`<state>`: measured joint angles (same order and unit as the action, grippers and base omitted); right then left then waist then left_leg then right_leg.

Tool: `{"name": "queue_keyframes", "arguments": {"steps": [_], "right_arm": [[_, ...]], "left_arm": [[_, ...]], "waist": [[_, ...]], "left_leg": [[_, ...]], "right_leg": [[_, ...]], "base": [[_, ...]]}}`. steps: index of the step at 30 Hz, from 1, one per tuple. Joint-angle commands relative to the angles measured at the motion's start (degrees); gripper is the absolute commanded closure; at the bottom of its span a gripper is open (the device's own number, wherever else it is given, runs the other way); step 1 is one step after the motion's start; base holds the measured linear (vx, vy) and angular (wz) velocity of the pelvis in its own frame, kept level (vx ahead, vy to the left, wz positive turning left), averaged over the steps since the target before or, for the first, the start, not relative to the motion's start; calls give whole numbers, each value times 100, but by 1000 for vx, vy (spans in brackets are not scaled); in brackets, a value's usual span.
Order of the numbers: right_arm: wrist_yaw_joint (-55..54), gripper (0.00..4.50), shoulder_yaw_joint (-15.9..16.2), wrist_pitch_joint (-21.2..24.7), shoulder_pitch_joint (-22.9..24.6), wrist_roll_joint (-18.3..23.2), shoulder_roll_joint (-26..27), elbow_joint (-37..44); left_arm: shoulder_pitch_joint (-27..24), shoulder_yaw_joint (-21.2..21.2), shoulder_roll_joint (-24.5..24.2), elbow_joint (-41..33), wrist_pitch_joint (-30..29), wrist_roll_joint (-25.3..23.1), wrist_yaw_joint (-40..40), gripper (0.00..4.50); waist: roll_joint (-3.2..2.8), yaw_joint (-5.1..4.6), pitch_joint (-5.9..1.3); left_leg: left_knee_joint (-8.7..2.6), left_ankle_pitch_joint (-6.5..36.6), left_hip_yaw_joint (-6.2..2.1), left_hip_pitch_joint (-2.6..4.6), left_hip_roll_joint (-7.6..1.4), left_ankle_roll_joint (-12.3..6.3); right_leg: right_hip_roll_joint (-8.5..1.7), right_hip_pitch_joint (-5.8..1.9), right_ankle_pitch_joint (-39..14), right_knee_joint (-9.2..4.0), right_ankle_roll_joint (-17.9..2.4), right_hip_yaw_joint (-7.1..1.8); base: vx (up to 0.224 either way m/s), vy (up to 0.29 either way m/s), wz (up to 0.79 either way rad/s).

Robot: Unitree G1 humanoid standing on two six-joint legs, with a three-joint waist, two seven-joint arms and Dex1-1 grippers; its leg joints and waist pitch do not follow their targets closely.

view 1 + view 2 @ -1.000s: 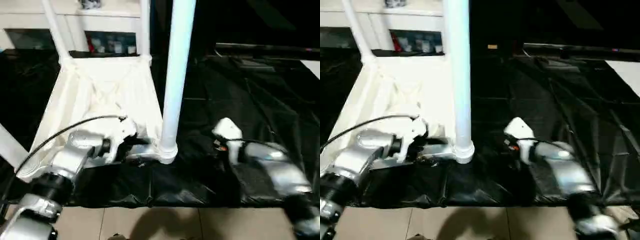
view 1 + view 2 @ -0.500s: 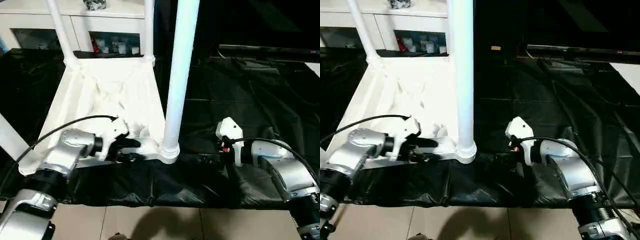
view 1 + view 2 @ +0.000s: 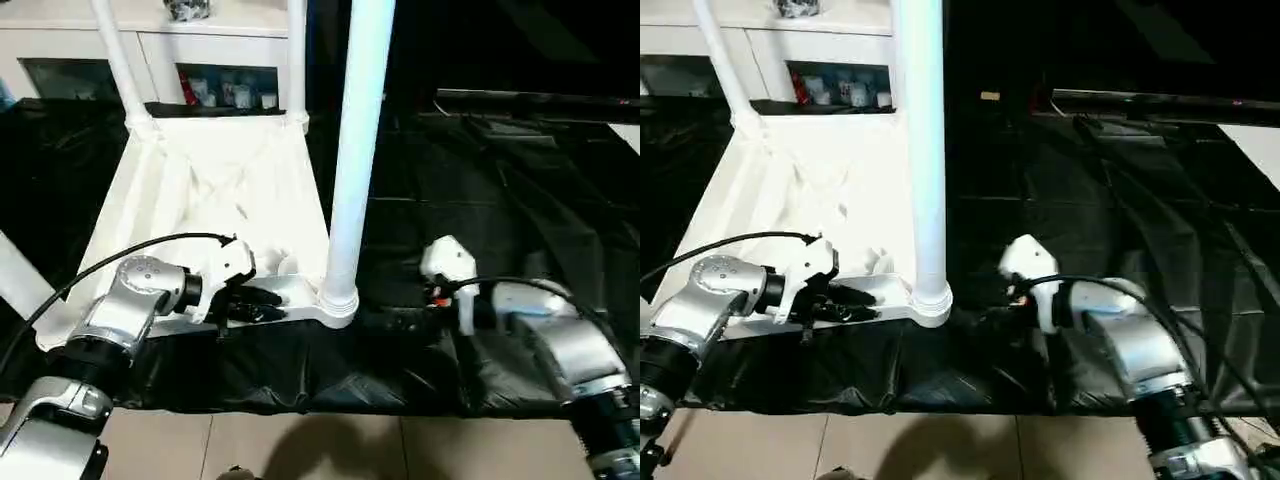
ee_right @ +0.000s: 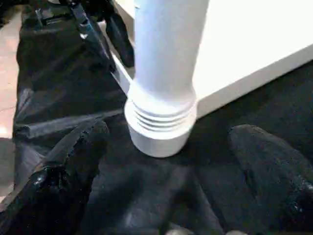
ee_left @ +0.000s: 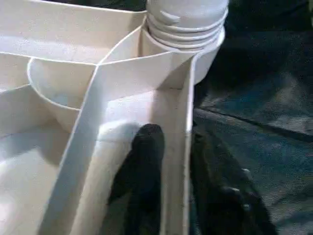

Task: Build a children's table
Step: Rotate table base, then rotate leg to tighten

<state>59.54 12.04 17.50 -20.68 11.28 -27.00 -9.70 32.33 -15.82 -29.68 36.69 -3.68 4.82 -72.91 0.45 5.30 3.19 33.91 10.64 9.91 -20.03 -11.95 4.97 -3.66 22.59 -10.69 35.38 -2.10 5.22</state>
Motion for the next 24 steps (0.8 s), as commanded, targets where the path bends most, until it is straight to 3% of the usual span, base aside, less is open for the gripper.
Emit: {"name": "queue_keyframes", "arguments": {"steps": [1, 4, 7, 10, 11, 12, 13, 24], "right_arm": [[-65, 0, 161, -24, -191, -115, 104, -100], [-168, 0, 348, -179, -373, -328, 312, -404], [-296, 0, 459, -317, -490, -507, 416, -615], [-534, 0, 527, -467, -717, -681, 638, -1021], [-536, 0, 533, -500, -783, -675, 706, -1134], [-558, 19, 527, -544, -846, -669, 777, -1246], [-619, 19, 504, -597, -917, -679, 850, -1376], [-534, 114, 471, -815, -1198, -680, 1149, -2033]], "left_arm": [[41, -96, -17, 195, -146, -137, -48, 383], [72, -163, -32, 222, -238, -210, -151, 404], [86, -173, -12, 229, -235, -224, -149, 440], [121, -135, 60, 231, -228, -175, -143, 446], [136, -127, 75, 242, -214, -176, -149, 446], [149, -126, 83, 253, -209, -182, -156, 449], [162, -124, 98, 260, -210, -195, -161, 449], [189, -113, 181, 296, -174, -211, -199, 450]], "waist": [[-17, 19, -361], [-28, 4, -366], [-22, 15, -384], [-22, 3, -398], [9, -7, -400], [-12, -8, -388], [12, -10, -389], [13, -5, -385]], "left_leg": [[-382, 1118, -39, 5, -125, -136], [-390, 1148, -51, 18, -134, -79], [-384, 1022, -50, 23, -150, -67], [-378, 932, -42, 17, -142, -76], [-376, 921, -38, 8, -139, -84], [-374, 946, -36, 6, -136, -93], [-377, 953, -34, 12, -141, -99], [-384, 927, -31, 7, -153, -117]], "right_leg": [[-459, -307, -1634, -488, -854, -318], [-471, -295, -1783, -498, -837, -323], [-478, -298, -1436, -451, -927, -339], [-471, -308, -1126, -416, -1023, -343], [-474, -314, -1099, -412, -1036, -344], [-477, -308, -1174, -420, -1036, -342], [-478, -307, -1206, -426, -1021, -342], [-490, -307, -1245, -413, -997, -352]], "base": [[0, 0, 0], [0, 0, 0], [0, 0, 0], [0, 0, 0], [0, 0, 0], [0, 0, 0], [0, 0, 0], [0, 0, 0]]}}
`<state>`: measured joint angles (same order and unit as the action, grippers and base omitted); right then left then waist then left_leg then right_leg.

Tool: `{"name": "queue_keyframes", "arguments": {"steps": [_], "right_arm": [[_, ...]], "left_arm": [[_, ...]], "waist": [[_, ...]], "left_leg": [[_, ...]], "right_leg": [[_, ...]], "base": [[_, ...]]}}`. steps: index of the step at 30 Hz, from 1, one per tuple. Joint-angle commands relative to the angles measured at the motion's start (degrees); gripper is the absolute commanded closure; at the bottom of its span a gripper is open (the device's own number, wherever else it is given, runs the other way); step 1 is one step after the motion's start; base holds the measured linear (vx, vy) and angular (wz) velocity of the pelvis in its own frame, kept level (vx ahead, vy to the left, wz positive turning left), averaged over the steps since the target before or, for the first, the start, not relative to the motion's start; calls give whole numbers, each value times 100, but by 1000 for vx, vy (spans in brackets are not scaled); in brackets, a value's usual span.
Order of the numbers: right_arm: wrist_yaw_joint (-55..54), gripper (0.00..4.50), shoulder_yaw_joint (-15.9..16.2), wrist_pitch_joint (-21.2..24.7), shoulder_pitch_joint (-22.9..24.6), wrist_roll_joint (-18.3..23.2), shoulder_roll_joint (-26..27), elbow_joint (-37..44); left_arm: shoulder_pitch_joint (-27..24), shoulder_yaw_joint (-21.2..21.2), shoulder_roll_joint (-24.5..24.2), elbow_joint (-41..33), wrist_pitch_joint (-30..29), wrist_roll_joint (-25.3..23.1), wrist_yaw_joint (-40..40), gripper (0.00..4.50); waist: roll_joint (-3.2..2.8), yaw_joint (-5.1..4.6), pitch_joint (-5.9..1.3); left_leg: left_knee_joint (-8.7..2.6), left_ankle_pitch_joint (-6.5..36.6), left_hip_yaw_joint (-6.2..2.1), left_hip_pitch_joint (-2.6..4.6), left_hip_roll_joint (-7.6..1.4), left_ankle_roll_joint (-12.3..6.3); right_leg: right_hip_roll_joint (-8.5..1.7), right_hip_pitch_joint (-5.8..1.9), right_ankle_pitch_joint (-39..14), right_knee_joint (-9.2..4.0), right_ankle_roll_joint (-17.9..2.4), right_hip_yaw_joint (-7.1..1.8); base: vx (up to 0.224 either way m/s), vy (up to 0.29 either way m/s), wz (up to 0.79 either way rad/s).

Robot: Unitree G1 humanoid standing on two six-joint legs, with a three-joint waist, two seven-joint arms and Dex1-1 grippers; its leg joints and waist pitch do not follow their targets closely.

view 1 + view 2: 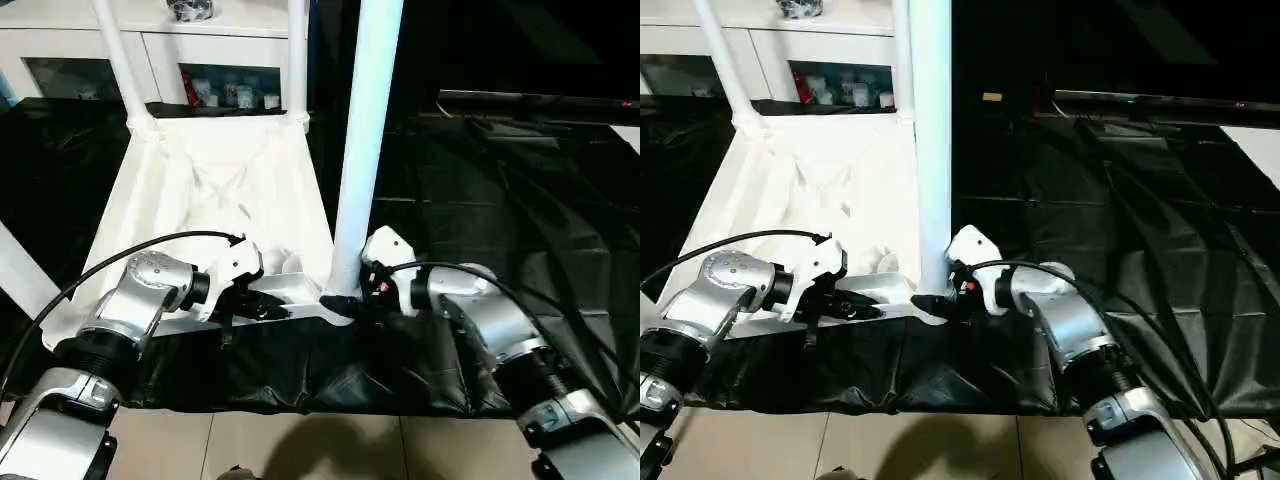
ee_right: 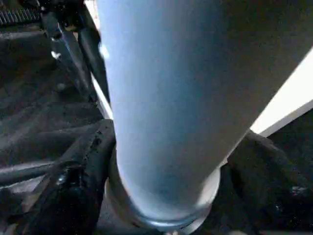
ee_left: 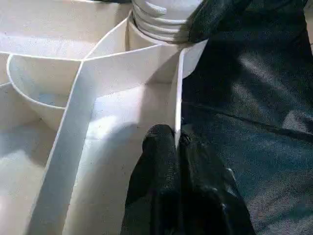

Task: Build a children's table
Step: Rotate leg to tighten

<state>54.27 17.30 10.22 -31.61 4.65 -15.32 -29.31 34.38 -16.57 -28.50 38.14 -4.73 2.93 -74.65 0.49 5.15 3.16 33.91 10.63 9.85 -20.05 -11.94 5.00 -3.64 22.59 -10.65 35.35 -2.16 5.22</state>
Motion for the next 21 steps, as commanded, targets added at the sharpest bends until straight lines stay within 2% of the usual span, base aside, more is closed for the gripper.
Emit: {"name": "queue_keyframes", "arguments": {"steps": [1, 3, 10, 11, 13, 16, 18, 19, 20, 21], "right_arm": [[-10, 114, -58, -95, -111, -19, -13, -95], [-34, 150, -72, -163, -145, -36, 28, -246], [-168, 175, -121, -252, -200, -78, 126, -460], [-304, 176, -178, -260, -203, -83, 171, -511], [-596, 178, -276, -284, -201, -107, 241, -585], [-1356, 178, -471, -178, -111, -141, 491, -601], [-2277, 178, -738, 137, 32, -78, 929, -546], [-2505, 178, -792, 204, 64, -63, 1065, -538], [-2956, 178, -871, 304, 109, -55, 1359, -563], [-3178, 178, -846, 269, 88, -114, 1512, -644]], "left_arm": [[-16, -37, 65, 154, -69, -25, -24, 450], [-12, -25, 87, 175, -63, -44, -11, 450], [35, 8, 156, 262, -129, -63, 89, 450], [71, 19, 230, 291, -180, -83, 216, 450], [131, 37, 373, 328, -264, -113, 426, 450], [232, 7, 691, 395, -363, -216, 845, 450], [352, -36, 1170, 474, -509, -323, 1407, 450], [381, -40, 1321, 504, -547, -333, 1567, 450], [448, -34, 1669, 596, -615, -348, 1941, 450], [488, -50, 1859, 658, -649, -370, 2124, 450]], "waist": [[8, 11, -378], [9, 7, -373], [-9, 4, -368], [-45, 0, -365], [-32, -8, -361], [-25, -10, -371], [-32, -11, -370], [-21, -19, -380], [-21, -19, -389], [-41, -24, -383]], "left_leg": [[-386, 940, -24, 8, -153, -123], [-389, 960, -25, 12, -153, -113], [-398, 1055, -30, 20, -155, -89], [-399, 1091, -35, 26, -156, -68], [-402, 1163, -38, 37, -148, -13], [-404, 1087, -43, 42, -149, 20], [-405, 1018, -44, 37, -146, 37], [-402, 981, -40, 31, -143, 36], [-396, 928, -34, 35, -135, 27], [-397, 911, -32, 40, -132, 45]], "right_leg": [[-491, -303, -1271, -418, -984, -352], [-491, -300, -1342, -425, -962, -351], [-490, -294, -1535, -449, -907, -352], [-485, -286, -1568, -448, -915, -347], [-494, -289, -1706, -481, -904, -346], [-494, -287, -1639, -479, -900, -350], [-495, -288, -1572, -468, -903, -352], [-489, -298, -1536, -472, -887, -356], [-491, -298, -1471, -470, -890, -357], [-478, -282, -1446, -477, -890, -353]], "base": [[0, 0, 0], [0, 0, 0], [0, 0, 0], [0, 0, 0], [0, 0, 0], [0, 0, 0], [0, 0, 0], [0, 0, 0], [0, 0, 0], [0, 0, 0]]}}
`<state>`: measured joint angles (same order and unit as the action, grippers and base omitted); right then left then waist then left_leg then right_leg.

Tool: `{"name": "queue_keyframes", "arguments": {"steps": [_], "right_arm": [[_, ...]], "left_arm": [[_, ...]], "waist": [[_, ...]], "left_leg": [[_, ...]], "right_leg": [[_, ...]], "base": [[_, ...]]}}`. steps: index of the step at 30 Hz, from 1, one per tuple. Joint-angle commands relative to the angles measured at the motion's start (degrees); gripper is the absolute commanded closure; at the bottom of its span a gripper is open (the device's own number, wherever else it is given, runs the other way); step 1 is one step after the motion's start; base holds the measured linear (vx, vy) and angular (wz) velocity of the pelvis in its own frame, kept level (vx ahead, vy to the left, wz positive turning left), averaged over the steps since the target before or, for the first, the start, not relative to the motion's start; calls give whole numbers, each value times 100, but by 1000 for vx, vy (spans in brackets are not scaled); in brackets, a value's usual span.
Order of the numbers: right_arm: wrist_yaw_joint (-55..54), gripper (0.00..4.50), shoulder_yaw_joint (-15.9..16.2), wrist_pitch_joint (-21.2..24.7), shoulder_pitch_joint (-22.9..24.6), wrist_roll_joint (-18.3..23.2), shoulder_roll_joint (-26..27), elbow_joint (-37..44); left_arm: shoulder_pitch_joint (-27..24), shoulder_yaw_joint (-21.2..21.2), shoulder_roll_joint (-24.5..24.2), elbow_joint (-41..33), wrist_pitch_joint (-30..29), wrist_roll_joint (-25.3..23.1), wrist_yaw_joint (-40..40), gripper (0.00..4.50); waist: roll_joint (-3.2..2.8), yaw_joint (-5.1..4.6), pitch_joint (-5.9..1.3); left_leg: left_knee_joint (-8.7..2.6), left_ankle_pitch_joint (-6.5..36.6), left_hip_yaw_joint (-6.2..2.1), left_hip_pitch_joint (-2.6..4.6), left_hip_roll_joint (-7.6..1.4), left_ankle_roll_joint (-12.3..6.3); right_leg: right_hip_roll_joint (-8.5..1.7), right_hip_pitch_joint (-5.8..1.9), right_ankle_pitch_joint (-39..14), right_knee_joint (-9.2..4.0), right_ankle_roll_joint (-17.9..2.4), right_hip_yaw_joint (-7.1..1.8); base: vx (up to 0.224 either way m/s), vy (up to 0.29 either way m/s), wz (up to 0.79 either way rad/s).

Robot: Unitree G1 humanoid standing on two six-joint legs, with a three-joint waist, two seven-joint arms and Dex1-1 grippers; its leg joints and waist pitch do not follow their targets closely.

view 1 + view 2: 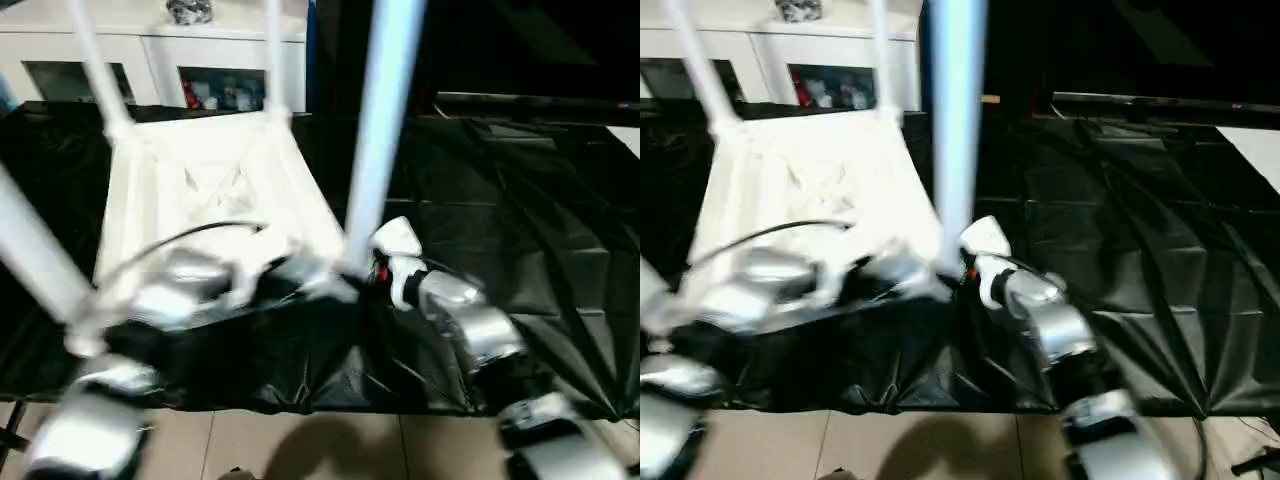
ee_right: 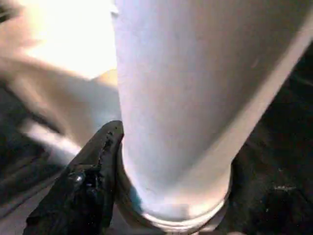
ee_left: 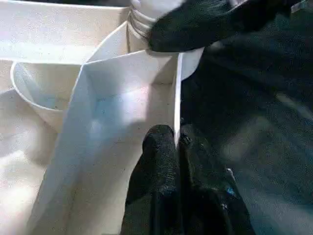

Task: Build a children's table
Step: Rotate leg to tighten

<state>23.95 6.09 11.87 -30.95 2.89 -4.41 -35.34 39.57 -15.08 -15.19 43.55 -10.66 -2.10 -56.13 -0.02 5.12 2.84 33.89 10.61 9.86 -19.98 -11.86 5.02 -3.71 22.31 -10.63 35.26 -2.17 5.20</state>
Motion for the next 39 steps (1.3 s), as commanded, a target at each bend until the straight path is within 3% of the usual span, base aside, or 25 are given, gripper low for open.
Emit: {"name": "queue_keyframes", "arguments": {"steps": [1, 2, 3, 4, 8, 11, 14, 17, 18, 21, 22, 23, 31, 39], "right_arm": [[-198, 178, 284, 85, 11, 39, 460, -72], [-312, 178, 351, -29, -50, -45, 602, -189], [-321, 178, 365, -126, -91, -39, 688, -236], [-349, 122, 356, -219, -129, -33, 748, -263], [-328, 106, 257, -539, -167, -28, 713, -192], [611, 75, 271, -692, 9, 117, 214, 229], [1204, 64, 372, -735, 121, 174, -101, 441], [2198, 64, 595, -772, 266, 285, -606, 663], [2418, 64, 636, -775, 294, 326, -702, 702], [3348, 64, 812, -668, 356, 425, -1101, 862], [3523, 64, 861, -666, 358, 419, -1167, 871], [3665, 92, 905, -680, 362, 408, -1221, 880], [4512, 143, 1360, -770, 334, 210, -1575, 838], [4702, 187, 1330, -740, 309, 272, -1512, 751]], "left_arm": [[-20, -204, 575, 136, -65, 127, 319, 450], [23, -239, 730, 215, -44, 74, 497, 450], [41, -260, 781, 252, -18, 43, 564, 450], [52, -279, 793, 274, 30, 9, 583, 450], [34, -240, 699, 272, 156, -34, 414, 450], [-89, -140, 360, 129, 438, 40, -81, 450], [-184, -87, 183, 14, 567, 154, -446, 450], [-326, -85, -99, -139, 780, 317, -1084, 450], [-356, -84, -156, -167, 814, 351, -1228, 450], [-446, -25, -364, -308, 807, 528, -1797, 450], [-465, -28, -408, -341, 813, 559, -1922, 450], [-481, -36, -447, -369, 811, 580, -2026, 450], [-484, -84, -743, -323, 899, 520, -2501, 450], [-486, -31, -848, -363, 792, 514, -2771, 450]], "waist": [[27, -18, -350], [-16, -7, -353], [0, -17, -341], [-57, -11, -348], [-65, -29, -356], [-40, -29, -365], [-22, -12, -388], [-7, 14, -390], [-26, 25, -380], [-31, 67, -367], [26, 64, -366], [-4, 76, -360], [37, 103, -346], [24, 116, -349]], "left_leg": [[-392, 941, -29, 32, -124, 27], [-387, 974, -30, 21, -109, -17], [-392, 1053, -28, 28, -103, -61], [-392, 1112, -35, 33, -103, -83], [-411, 1212, -47, 26, -115, -108], [-415, 1234, -49, 17, -120, -143], [-396, 966, -36, -15, -127, -299], [-381, 865, -26, -31, -131, -401], [-377, 862, -12, -21, -143, -447], [-392, 952, -17, -2, -169, -425], [-390, 986, -5, 0, -170, -435], [-402, 994, -17, -5, -175, -414], [-411, 1024, -18, 0, -170, -362], [-419, 1012, -21, 0, -179, -335]], "right_leg": [[-470, -263, -1490, -478, -873, -343], [-487, -269, -1595, -488, -834, -345], [-486, -264, -1781, -529, -773, -336], [-494, -257, -1868, -545, -741, -336], [-480, -260, -1909, -552, -684, -327], [-475, -277, -1798, -544, -701, -324], [-476, -303, -1229, -482, -812, -331], [-485, -319, -1203, -469, -818, -331], [-477, -289, -1225, -472, -840, -330], [-479, -279, -1446, -487, -838, -320], [-469, -278, -1473, -487, -833, -317], [-479, -272, -1549, -481, -837, -314], [-501, -254, -1843, -512, -753, -319], [-500, -260, -1654, -486, -848, -321]], "base": [[0, 0, 0], [0, 0, 0], [0, 0, 0], [0, 0, 0], [0, 0, 0], [0, 0, 0], [0, 0, 0], [0, 0, 0], [0, 0, 0], [0, 0, 0], [0, 0, 0], [0, 0, 0], [0, 0, 0], [0, 0, 0]]}}
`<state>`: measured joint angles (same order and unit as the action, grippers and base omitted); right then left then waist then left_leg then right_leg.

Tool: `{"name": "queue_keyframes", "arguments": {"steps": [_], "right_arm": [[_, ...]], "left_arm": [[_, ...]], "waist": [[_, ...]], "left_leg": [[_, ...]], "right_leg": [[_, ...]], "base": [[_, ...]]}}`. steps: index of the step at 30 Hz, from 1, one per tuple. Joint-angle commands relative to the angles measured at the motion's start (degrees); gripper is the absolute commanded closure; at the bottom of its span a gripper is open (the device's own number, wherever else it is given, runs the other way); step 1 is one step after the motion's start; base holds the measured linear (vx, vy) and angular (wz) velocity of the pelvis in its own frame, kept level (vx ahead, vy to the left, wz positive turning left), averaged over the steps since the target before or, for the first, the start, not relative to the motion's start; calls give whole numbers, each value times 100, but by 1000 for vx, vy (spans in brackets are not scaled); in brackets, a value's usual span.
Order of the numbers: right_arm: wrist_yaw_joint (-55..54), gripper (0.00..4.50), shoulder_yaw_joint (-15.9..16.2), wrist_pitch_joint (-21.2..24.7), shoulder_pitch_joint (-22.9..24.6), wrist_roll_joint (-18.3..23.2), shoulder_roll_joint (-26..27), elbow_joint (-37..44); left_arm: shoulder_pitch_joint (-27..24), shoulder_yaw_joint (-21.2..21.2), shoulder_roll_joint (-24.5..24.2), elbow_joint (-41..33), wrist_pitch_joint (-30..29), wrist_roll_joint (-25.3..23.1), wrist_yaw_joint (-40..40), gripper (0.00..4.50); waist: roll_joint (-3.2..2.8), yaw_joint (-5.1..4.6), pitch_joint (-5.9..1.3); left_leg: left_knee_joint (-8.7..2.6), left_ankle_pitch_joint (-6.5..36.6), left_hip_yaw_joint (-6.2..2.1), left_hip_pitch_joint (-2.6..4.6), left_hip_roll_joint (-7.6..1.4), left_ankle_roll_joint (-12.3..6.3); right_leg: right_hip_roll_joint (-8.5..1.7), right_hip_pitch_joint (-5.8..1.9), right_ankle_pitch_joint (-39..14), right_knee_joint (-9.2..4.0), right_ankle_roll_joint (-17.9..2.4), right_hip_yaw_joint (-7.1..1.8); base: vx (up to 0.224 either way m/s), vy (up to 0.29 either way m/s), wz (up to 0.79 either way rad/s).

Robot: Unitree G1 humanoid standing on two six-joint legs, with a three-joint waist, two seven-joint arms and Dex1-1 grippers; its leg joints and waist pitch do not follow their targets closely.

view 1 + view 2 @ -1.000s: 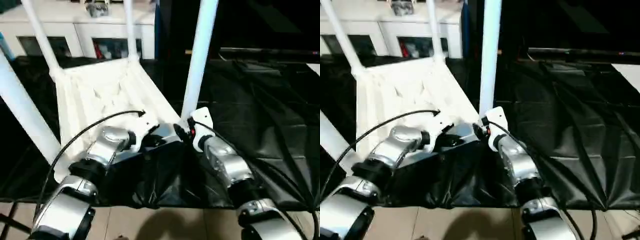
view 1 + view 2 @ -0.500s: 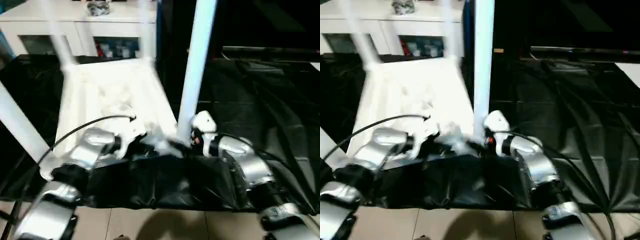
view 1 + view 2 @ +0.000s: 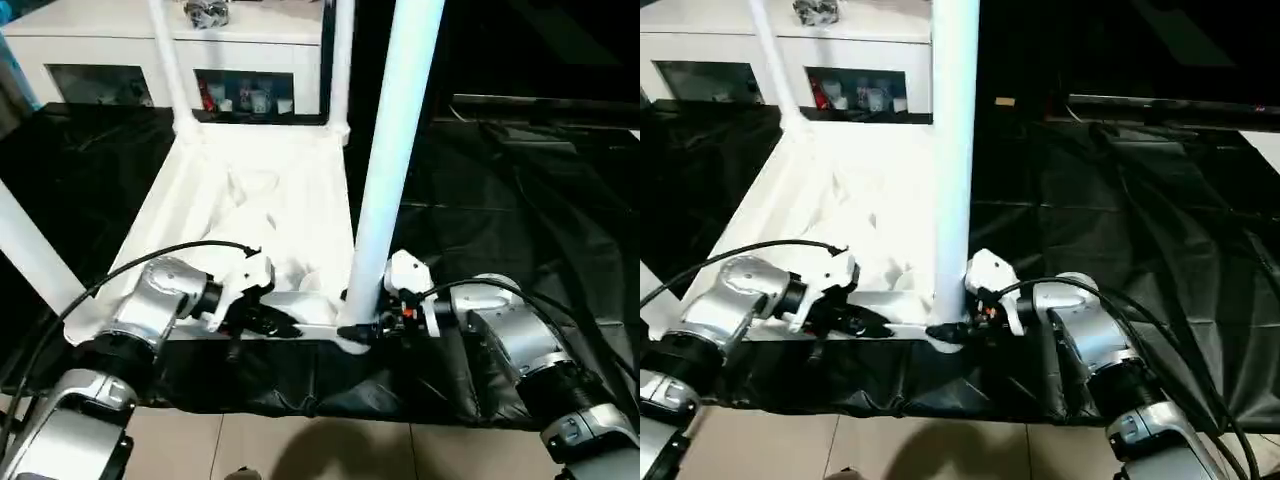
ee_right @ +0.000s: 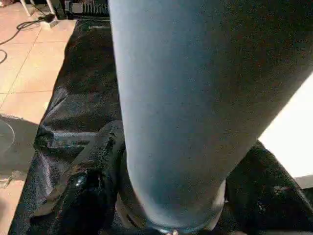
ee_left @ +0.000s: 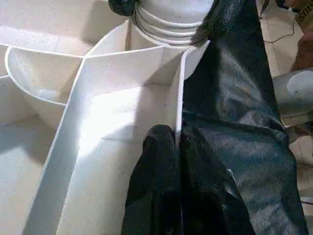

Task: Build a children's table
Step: Rotate leg to tighten

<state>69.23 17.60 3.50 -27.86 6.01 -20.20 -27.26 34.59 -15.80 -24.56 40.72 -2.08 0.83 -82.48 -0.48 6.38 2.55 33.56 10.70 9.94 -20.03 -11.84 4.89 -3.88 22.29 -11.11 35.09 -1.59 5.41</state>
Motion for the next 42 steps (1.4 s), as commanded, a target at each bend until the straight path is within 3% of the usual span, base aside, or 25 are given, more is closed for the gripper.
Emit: {"name": "queue_keyframes", "arguments": {"steps": [1, 6, 8, 10, 11, 16, 17, 19, 21, 25, 28, 32, 36, 39, 42], "right_arm": [[171, 188, 168, 135, 10, 8, 88, -44], [-154, 189, -14, 268, 103, 153, 262, 10], [-1331, 189, -337, 315, 78, -27, 635, -232], [-2166, 189, -539, 482, 20, -142, 887, -435], [-2166, 189, -539, 482, 20, -142, 887, -435], [-4085, 189, -997, 839, -122, -258, 1659, -870], [-4390, 189, -1017, 863, -141, -278, 1911, -912], [-4450, 189, -1006, 793, -131, -303, 2036, -888], [-4537, 134, -988, 638, -118, -377, 2157, -850], [-4197, 111, -976, 409, -129, -363, 1928, -739], [-3591, 77, -854, 285, -87, -370, 1584, -626], [-2625, 77, -668, 127, 10, -323, 1103, -425], [-1184, 77, -364, 60, 136, -163, 464, -132], [-737, 77, -266, 68, 120, -142, 268, -149], [-168, 110, -146, 153, 87, -87, 93, -158]], "left_arm": [[15, 41, 86, -77, -96, 230, -143, 450], [94, 63, 163, 60, -234, 72, 291, 450], [241, 170, 439, 247, -348, -104, 1138, 450], [295, 223, 644, 230, -500, -120, 1519, 450], [295, 223, 644, 230, -500, -120, 1519, 450], [355, 205, 1279, 88, -905, -229, 2411, 450], [355, 143, 1442, 75, -892, -288, 2584, 450], [351, 123, 1530, 83, -885, -302, 2641, 450], [335, 121, 1631, 82, -896, -299, 2687, 450], [242, 104, 1550, -38, -931, -240, 2495, 450], [153, 128, 1385, -139, -837, -181, 2212, 450], [57, 156, 1159, -249, -607, -47, 1682, 450], [-38, 125, 807, -404, -500, 168, 818, 450], [-87, 98, 668, -510, -581, 228, 500, 450], [-139, 51, 485, -626, -604, 289, 77, 450]], "waist": [[75, -13, -318], [50, -20, -316], [56, -37, -288], [51, -69, -272], [69, -104, -275], [66, -228, -262], [36, -231, -272], [52, -258, -282], [50, -260, -287], [40, -267, -289], [59, -262, -308], [97, -240, -312], [107, -129, -313], [110, -111, -305], [122, -98, -299]], "left_leg": [[-386, 1007, -29, -1, -179, -319], [-392, 1063, -32, 10, -187, -276], [-409, 1199, -40, 30, -175, -201], [-429, 1380, -58, 58, -163, -63], [-442, 1373, -81, 34, -163, -1], [-444, 1511, -79, 67, -126, -9], [-443, 1499, -84, 71, -127, -7], [-444, 1403, -73, 51, -123, -44], [-446, 1309, -64, 37, -116, -129], [-450, 1317, -64, 33, -131, -180], [-428, 1099, -49, 5, -133, -275], [-402, 956, -35, -5, -128, -428], [-390, 819, -11, -6, -154, -571], [-400, 841, -10, 0, -169, -542], [-410, 951, -16, 9, -176, -487]], "right_leg": [[-486, -264, -1617, -470, -903, -342], [-481, -255, -1665, -476, -907, -345], [-488, -233, -1965, -523, -850, -342], [-506, -217, -2434, -582, -739, -328], [-517, -244, -2532, -576, -689, -315], [-505, -208, -2734, -633, -591, -316], [-511, -211, -2696, -633, -604, -318], [-487, -226, -2429, -617, -631, -326], [-484, -241, -2168, -591, -689, -332], [-488, -250, -2089, -580, -744, -334], [-478, -282, -1598, -529, -879, -340], [-490, -305, -1400, -507, -958, -340], [-481, -307, -1304, -479, -948, -341], [-480, -285, -1310, -468, -992, -332], [-500, -282, -1626, -491, -948, -331]], "base": [[0, 0, 0], [0, 0, 0], [0, 0, 0], [0, 0, 0], [0, 0, 0], [0, 0, 0], [0, 0, 0], [0, 0, 0], [0, 0, 0], [0, 0, 0], [0, 0, 0], [0, 0, 0], [0, 0, 0], [0, 0, 0], [0, 0, 0]]}}
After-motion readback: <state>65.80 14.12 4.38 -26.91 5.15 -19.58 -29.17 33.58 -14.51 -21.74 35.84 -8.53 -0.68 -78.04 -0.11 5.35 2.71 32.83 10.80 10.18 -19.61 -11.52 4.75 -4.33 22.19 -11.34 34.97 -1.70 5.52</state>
